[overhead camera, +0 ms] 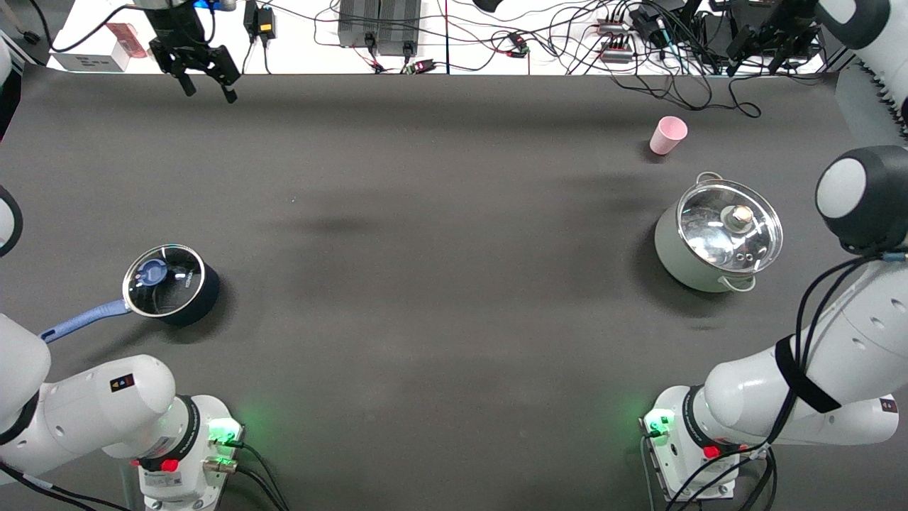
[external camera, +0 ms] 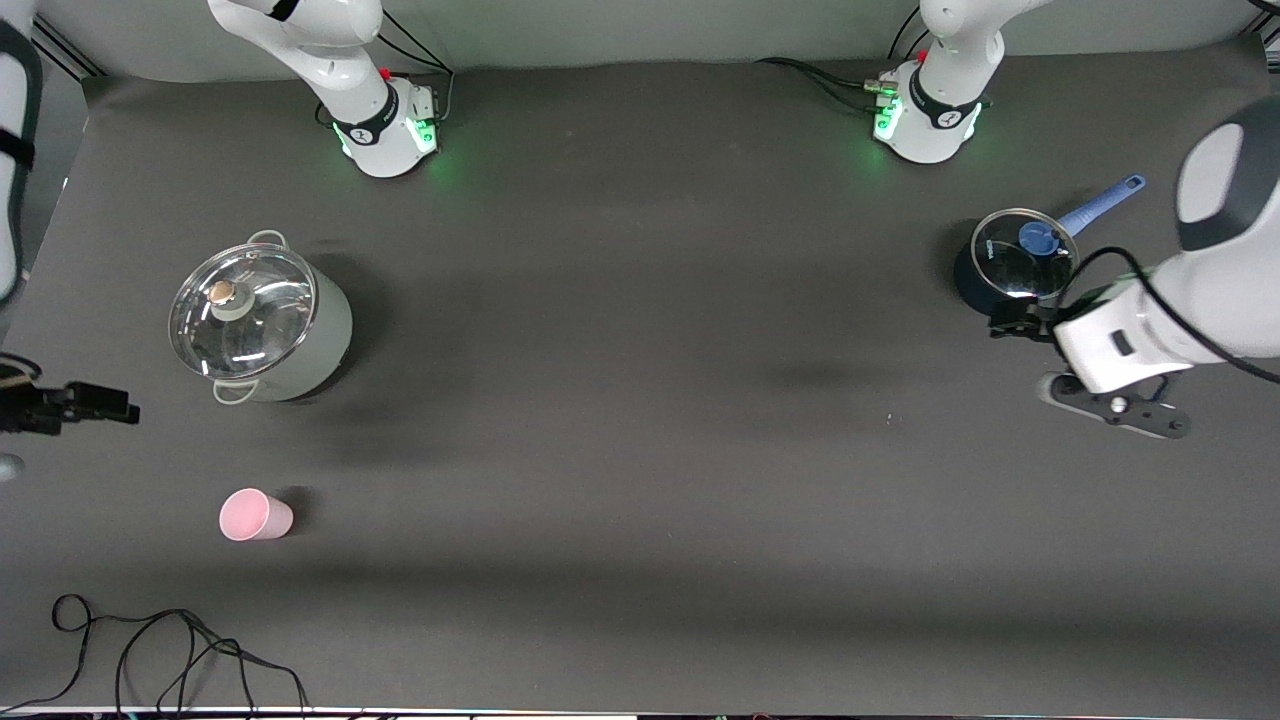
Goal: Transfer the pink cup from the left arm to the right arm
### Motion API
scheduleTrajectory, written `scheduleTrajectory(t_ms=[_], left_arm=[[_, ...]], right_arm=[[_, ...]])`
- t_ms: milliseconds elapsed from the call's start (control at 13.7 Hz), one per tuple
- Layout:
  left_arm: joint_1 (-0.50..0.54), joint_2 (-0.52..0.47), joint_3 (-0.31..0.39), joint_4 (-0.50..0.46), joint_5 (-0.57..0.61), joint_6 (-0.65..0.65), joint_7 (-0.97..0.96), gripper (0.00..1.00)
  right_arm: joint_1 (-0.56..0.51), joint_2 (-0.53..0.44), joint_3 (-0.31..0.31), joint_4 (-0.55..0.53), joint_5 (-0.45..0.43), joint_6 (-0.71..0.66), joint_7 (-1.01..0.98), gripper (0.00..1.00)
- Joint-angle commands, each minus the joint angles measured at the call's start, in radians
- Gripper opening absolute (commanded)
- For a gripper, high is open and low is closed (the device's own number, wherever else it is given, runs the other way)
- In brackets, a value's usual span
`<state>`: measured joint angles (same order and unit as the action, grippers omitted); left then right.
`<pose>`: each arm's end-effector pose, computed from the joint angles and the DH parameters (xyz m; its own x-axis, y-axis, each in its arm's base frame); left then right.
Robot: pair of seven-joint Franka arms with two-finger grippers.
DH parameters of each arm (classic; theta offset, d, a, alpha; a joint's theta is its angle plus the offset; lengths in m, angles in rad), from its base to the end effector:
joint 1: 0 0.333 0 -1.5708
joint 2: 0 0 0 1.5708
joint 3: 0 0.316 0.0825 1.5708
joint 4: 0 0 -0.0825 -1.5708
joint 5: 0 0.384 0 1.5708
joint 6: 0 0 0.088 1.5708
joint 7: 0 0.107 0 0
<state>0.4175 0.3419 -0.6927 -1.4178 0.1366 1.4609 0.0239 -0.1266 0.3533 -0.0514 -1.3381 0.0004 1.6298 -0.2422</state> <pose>0.6116 -0.0939 0.5234 0.9313 -0.2923 -0.2174 -0.2802 -0.9562 0.0852 0.6496 -0.1112 0.5247 0.9958 0.0665 -0.0635 0.0668 -0.9978 0.0022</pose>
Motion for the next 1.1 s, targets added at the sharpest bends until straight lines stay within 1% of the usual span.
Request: scheduleTrajectory(t_ms=[0, 73, 146, 219, 292, 365, 439, 585, 658, 731, 877, 1023], left_arm=[[-0.025, -0.009, 0.024, 0.028, 0.029, -0.013, -0.032, 1.0], [-0.043, -0.012, 0.033, 0.03, 0.037, -0.013, -0.029, 1.0], [-0.06, -0.015, 0.057, 0.03, 0.049, -0.013, -0.027, 1.0], [-0.109, -0.024, 0.115, 0.033, 0.054, -0.011, -0.025, 1.0], [-0.176, -0.037, 0.193, 0.033, 0.051, -0.01, -0.019, 1.0], [-0.237, -0.052, 0.279, 0.033, 0.045, -0.005, -0.018, 1.0], [-0.302, -0.064, 0.342, 0.031, 0.044, 0.002, -0.018, 1.0], [-0.397, -0.093, 0.465, 0.02, 0.037, 0.009, -0.021, 1.0], [-0.428, -0.112, 0.507, 0.004, 0.038, 0.031, -0.021, 1.0], [-0.43, -0.147, 0.519, -0.047, 0.037, 0.077, -0.019, 1.0], [-0.418, -0.219, 0.521, -0.171, 0.034, 0.188, -0.021, 1.0], [-0.407, -0.267, 0.521, -0.251, 0.019, 0.255, -0.021, 1.0]], right_arm=[[0.05, -0.135, -0.005, -0.154, -0.002, 0.025, 0.102, 1.0], [0.054, -0.177, -0.005, -0.197, -0.002, 0.045, 0.127, 1.0], [0.061, -0.209, -0.005, -0.238, -0.002, 0.064, 0.141, 1.0], [0.079, -0.241, -0.005, -0.275, -0.002, 0.08, 0.167, 1.0], [0.084, -0.273, -0.005, -0.314, -0.002, 0.09, 0.184, 1.0], [0.085, -0.29, -0.005, -0.326, -0.002, 0.094, 0.187, 1.0], [0.085, -0.297, -0.005, -0.325, -0.002, 0.09, 0.188, 1.0], [0.085, -0.318, -0.002, -0.316, -0.002, 0.088, 0.231, 1.0], [0.085, -0.32, 0.001, -0.299, -0.002, 0.075, 0.251, 1.0], [0.085, -0.32, 0.002, -0.28, -0.002, 0.052, 0.251, 1.0], [0.087, -0.321, 0.005, -0.257, -0.002, 0.032, 0.251, 1.0], [0.087, -0.323, 0.005, -0.247, -0.002, 0.03, 0.245, 1.0]])
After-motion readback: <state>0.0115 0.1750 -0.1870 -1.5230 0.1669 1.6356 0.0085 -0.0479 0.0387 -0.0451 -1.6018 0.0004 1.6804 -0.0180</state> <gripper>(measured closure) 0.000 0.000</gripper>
